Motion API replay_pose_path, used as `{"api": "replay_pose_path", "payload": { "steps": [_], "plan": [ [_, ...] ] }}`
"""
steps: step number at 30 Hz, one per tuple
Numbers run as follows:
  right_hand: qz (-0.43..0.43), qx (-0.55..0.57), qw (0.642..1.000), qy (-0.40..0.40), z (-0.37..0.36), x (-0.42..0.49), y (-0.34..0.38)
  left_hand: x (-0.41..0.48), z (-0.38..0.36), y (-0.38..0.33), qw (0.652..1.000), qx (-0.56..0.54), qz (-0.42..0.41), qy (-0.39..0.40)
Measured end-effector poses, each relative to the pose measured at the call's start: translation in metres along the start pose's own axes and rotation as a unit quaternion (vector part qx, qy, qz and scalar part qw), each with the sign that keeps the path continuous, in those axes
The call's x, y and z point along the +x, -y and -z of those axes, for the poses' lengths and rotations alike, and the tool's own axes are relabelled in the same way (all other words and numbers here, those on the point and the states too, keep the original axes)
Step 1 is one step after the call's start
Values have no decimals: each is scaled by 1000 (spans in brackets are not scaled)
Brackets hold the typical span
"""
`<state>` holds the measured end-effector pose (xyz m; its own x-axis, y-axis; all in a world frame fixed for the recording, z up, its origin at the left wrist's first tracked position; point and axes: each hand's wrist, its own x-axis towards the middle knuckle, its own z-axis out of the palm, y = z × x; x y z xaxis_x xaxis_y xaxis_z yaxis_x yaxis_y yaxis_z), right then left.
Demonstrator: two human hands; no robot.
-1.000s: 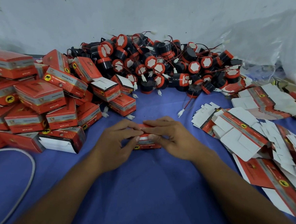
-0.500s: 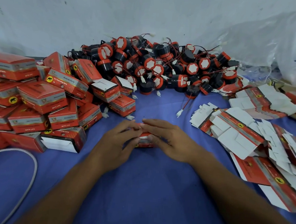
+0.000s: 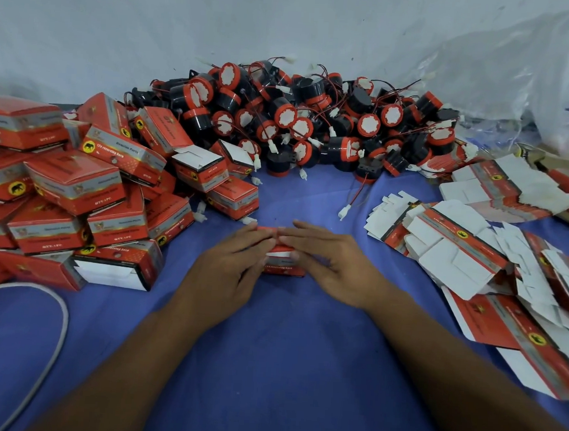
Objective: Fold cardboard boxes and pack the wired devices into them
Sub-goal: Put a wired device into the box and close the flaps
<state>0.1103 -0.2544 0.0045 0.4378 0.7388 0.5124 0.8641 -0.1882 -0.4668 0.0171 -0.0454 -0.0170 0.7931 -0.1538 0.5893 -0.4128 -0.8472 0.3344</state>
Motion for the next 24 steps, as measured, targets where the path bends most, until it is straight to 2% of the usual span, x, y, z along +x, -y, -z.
{"api": "replay_pose_path", "payload": {
  "steps": [2, 5, 10, 14, 19, 24],
  "plan": [
    [-1, 15, 999, -29, 3, 1, -1, -1, -1, 2, 1000, -10, 2, 7],
    [14, -6, 1000, -26, 6, 4, -3, -1, -2, 3, 1000, -21, 1, 4],
    [-14, -20, 999, 37, 9, 7, -6, -1, -2, 4, 1000, -26, -3, 14],
    [-61, 33, 995, 68, 13, 3, -6, 0, -2, -1, 1000, -21, 0, -4],
    [-96, 105, 988, 53, 7, -1, 1, 5, -5, -11, 998, -53, 23, -22],
    [-81, 84, 993, 4, 1, 0, -1, 7, -2, -6, 999, -48, -3, -1]
  ]
}}
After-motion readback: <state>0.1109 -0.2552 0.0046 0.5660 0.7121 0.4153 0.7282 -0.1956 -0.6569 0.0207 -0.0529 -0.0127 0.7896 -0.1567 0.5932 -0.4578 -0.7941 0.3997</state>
